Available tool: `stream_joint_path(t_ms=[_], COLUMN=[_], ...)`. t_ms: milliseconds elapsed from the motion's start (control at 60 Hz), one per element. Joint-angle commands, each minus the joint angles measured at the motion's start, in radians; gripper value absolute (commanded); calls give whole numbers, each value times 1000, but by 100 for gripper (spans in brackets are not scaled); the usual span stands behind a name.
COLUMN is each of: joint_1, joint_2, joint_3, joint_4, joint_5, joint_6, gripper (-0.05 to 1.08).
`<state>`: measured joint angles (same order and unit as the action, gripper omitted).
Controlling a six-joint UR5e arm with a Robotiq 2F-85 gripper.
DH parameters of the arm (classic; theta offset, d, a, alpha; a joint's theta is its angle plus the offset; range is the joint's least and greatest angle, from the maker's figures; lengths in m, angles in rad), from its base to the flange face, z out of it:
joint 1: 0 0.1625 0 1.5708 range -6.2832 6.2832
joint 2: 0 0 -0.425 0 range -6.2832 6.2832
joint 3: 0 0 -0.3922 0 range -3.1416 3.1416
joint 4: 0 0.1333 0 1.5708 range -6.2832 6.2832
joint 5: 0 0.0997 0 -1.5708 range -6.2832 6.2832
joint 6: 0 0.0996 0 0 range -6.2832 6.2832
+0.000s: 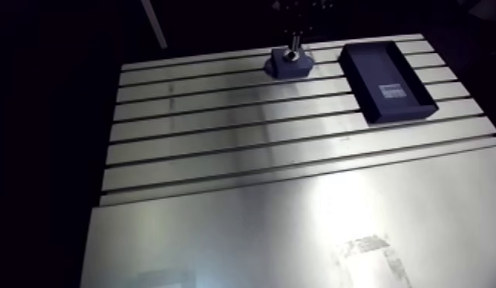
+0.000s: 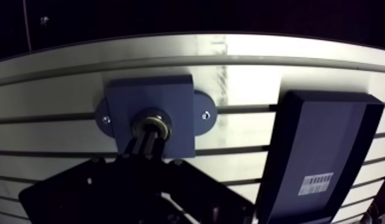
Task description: Pick up the bearing and press it into the housing until flush.
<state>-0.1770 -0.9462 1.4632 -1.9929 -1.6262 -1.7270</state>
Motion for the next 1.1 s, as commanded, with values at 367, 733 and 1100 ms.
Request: stream_joint_path(t_ms=[367,733,1100], joint_1=[2,1,2], joint_2=[2,4,8], joint_3=[10,10,12], joint_4=[-16,-17,-27], joint_5=[16,16,16], joint_6=[-25,-35,-42], gripper=[108,108,108])
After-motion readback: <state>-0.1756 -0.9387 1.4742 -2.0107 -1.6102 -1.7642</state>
